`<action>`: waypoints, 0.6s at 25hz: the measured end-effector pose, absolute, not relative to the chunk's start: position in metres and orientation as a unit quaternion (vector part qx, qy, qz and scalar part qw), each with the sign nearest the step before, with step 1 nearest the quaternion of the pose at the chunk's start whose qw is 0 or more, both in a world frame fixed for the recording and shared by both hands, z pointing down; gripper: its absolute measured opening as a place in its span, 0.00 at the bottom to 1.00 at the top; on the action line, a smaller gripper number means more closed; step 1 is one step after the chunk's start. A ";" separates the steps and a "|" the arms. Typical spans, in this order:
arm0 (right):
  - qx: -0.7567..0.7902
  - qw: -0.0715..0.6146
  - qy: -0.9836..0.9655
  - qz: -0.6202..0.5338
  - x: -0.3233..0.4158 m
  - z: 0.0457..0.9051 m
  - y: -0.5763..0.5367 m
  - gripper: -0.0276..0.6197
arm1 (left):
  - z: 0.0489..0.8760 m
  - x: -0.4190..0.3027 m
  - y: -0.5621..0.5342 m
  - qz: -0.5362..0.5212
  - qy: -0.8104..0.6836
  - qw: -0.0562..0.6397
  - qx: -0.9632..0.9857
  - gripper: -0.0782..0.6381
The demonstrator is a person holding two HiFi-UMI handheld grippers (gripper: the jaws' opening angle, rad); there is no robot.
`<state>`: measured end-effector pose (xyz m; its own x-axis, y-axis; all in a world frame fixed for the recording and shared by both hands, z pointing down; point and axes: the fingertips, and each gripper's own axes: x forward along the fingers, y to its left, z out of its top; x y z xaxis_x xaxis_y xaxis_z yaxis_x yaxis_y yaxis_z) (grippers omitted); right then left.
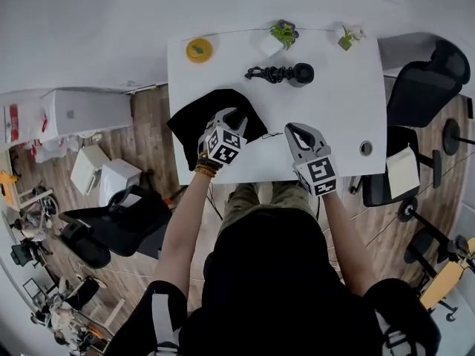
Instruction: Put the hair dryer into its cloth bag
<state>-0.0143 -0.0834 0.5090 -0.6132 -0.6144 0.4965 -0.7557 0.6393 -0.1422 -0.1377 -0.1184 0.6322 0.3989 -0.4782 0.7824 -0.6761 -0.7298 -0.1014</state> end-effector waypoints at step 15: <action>0.398 0.211 -0.866 0.219 0.073 0.557 -0.121 0.09 | 0.699 -0.104 -0.138 0.500 -0.331 0.173 0.781 0.31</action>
